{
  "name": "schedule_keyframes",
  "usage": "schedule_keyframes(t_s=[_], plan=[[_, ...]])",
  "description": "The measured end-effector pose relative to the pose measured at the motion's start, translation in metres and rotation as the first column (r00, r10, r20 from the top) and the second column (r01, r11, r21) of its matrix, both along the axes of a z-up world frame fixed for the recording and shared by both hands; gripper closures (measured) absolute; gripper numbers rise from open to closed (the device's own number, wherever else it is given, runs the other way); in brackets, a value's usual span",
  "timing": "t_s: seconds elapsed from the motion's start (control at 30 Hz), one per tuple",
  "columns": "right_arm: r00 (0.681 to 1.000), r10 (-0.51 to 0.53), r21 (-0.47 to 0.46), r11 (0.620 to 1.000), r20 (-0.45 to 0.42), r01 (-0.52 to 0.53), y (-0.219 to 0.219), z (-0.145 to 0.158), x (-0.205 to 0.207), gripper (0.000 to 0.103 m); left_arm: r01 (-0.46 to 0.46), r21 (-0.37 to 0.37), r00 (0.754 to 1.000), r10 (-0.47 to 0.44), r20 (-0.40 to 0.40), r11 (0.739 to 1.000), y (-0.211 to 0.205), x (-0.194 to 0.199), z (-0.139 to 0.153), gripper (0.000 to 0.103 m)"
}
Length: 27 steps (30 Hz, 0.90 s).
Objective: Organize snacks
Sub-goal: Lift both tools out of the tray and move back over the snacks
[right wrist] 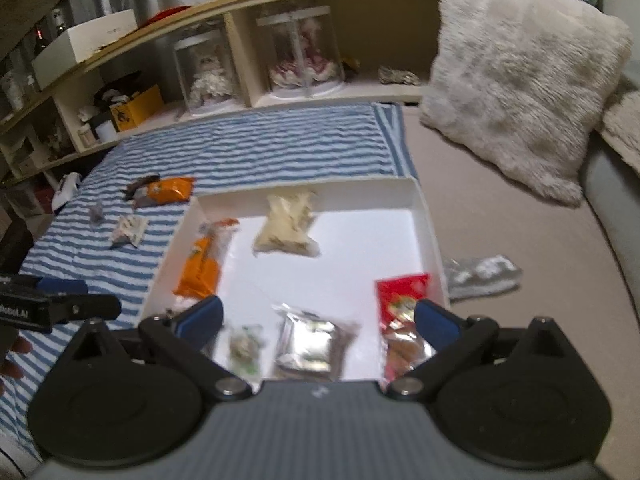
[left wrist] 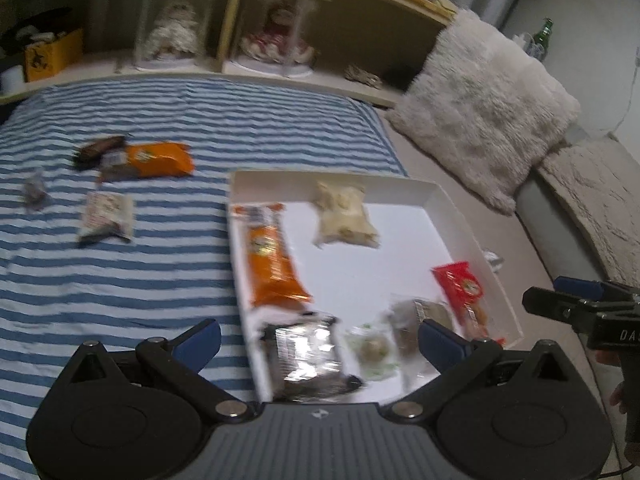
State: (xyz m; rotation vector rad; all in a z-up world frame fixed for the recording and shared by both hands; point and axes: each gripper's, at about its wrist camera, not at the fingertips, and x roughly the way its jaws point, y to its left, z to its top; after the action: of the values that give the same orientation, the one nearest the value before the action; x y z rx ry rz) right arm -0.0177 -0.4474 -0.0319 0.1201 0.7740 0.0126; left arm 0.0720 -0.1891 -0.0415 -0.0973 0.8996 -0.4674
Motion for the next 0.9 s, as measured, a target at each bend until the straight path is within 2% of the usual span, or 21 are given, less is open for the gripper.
schedule_keyframes(t_s=[0.33,0.5,0.9], plan=[[0.998,0.054,0.024,0.998,0.036,-0.055,0.057,0.008,0.043,0.0,-0.12,0.019,0.993,0.119,0.01,0.993,0.079,0.017,0.001,0.0],[0.997,0.059,0.001,0.998,0.046,-0.059,0.091,0.009,0.065,0.0,-0.172,0.029,0.985,0.172,0.022,0.985,0.114,0.028,0.002,0.0],[0.99,0.122,0.035,0.992,0.065,-0.125,0.173,0.005,0.116,0.0,-0.306,0.025,0.949,0.303,0.08,0.952,0.194,0.065,0.001,0.0]])
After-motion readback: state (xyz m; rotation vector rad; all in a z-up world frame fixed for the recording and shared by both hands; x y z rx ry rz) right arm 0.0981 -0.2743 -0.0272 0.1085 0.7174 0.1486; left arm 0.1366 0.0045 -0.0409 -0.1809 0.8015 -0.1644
